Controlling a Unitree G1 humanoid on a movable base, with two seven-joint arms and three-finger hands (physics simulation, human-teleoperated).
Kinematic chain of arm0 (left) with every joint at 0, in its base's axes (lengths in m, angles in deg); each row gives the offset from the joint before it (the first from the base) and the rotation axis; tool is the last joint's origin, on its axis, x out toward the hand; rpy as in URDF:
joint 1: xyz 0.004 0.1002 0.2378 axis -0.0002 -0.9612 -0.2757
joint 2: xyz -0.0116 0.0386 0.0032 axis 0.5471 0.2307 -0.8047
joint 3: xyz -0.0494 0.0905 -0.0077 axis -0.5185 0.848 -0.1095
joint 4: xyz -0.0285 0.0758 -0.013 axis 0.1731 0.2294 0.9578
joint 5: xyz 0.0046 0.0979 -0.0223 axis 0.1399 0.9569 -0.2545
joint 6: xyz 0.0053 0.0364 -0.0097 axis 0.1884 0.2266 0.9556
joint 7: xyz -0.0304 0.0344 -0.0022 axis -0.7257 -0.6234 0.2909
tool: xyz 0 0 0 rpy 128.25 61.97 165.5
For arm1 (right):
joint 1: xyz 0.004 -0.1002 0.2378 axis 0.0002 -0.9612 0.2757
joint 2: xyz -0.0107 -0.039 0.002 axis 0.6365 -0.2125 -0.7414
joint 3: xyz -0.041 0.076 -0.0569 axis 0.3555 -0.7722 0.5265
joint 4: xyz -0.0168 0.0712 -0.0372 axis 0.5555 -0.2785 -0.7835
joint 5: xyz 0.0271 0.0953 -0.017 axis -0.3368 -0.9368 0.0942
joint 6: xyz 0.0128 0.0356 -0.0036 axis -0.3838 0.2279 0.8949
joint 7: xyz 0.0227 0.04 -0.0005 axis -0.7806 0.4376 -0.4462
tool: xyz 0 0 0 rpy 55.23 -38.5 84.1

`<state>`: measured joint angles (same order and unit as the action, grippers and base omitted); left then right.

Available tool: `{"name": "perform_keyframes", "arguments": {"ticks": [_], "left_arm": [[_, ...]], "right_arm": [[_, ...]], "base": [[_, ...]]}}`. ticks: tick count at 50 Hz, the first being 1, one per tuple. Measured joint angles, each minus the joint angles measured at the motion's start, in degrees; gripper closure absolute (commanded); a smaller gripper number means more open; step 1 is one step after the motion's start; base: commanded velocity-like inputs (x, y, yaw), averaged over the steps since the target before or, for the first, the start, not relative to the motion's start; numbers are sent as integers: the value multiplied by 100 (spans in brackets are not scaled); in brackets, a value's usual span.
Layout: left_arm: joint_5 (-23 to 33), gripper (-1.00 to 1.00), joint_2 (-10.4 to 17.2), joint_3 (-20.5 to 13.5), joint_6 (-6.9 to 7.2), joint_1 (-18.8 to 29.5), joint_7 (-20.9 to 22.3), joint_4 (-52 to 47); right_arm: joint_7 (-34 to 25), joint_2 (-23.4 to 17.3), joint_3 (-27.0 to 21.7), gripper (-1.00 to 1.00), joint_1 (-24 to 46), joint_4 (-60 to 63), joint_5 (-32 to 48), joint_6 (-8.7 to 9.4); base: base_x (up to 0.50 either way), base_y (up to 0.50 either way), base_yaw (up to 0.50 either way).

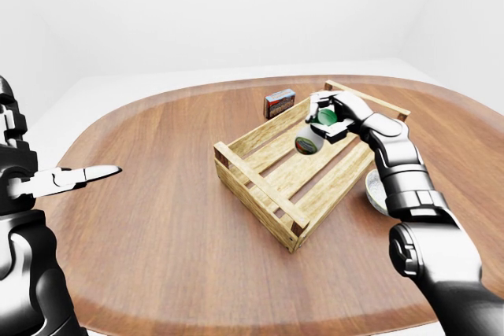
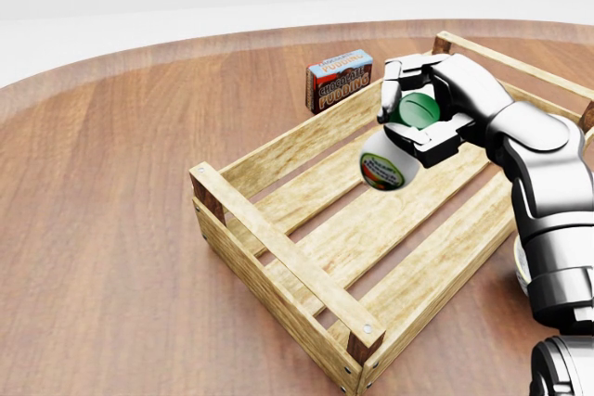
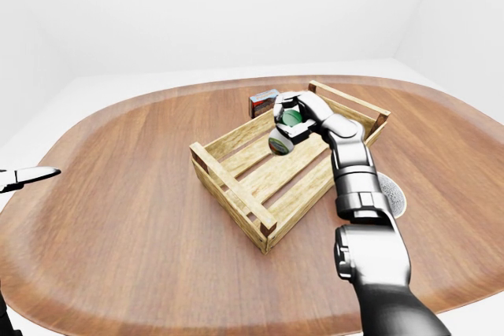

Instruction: Pick up the salad dressing and put it in the tray.

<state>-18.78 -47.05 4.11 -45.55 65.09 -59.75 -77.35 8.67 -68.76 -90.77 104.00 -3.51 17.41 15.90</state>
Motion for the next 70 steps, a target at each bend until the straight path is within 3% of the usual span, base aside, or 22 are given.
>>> {"name": "perform_keyframes", "arguments": {"ticks": [16, 30, 40, 45, 51, 70], "left_arm": [[16, -100, -12, 5, 0, -16, 23, 51], [21, -100, -34, -9, 0, -59, 53, 46], [-83, -100, -120, -219, 0, -292, 192, -216], [-186, -100, -204, -513, 0, -539, 411, -416], [-270, -100, -221, -850, 0, -684, 597, -497], [-190, -100, -243, -1017, 0, -758, 741, -539]], "right_arm": [[172, -239, -3, 100, 447, -1787, 108, 0], [399, -365, -25, 100, 724, -2561, 240, 0], [542, -351, -9, 100, 834, -2719, 321, 0], [659, -308, -12, 100, 889, -2776, 344, 0], [924, -225, -52, 100, 923, -2875, 322, -116], [1390, -88, -208, 100, 782, -3107, 175, -417]], "base": [[0, 0, 0], [0, 0, 0], [0, 0, 0], [0, 0, 0], [0, 0, 0], [0, 0, 0]]}}
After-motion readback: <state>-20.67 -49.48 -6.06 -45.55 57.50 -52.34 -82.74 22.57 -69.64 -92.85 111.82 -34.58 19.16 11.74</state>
